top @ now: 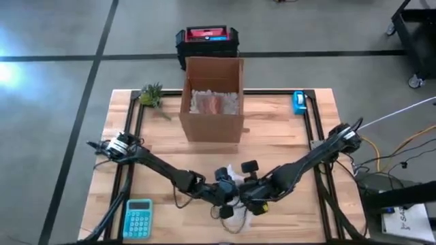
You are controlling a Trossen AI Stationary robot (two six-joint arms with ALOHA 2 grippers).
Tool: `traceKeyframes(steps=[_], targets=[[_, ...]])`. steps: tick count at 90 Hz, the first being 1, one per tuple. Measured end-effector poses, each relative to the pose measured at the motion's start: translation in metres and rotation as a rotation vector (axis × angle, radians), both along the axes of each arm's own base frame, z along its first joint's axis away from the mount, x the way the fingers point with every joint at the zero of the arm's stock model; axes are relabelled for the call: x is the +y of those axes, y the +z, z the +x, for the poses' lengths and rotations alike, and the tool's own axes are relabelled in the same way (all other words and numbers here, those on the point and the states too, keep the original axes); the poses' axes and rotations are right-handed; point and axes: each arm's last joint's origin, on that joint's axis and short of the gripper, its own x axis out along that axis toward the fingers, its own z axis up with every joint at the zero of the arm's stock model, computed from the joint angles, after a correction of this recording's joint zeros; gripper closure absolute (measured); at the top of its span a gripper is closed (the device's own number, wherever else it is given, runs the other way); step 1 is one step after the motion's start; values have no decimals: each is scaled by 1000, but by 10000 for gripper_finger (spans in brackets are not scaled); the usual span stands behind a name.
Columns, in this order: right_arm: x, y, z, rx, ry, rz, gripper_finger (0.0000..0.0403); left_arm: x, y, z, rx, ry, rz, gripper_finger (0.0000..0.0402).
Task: Wrap mug
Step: Wrap the yellow mug with bubble wrap
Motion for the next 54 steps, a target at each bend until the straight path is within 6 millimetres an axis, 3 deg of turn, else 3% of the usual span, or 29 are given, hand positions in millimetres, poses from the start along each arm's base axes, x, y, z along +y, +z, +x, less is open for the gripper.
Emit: traceKeyframes(steps=[19,34,54], targets=[[-1,3,0,-32,-17,-1,384,1,2,0,-12,6,-11,401],[9,2,5,-60,32,117,384,1,4,1,-30,10,-22,401],[8,-37,10,-7,50,123,384,1,5,1,-33,15,-32,401]])
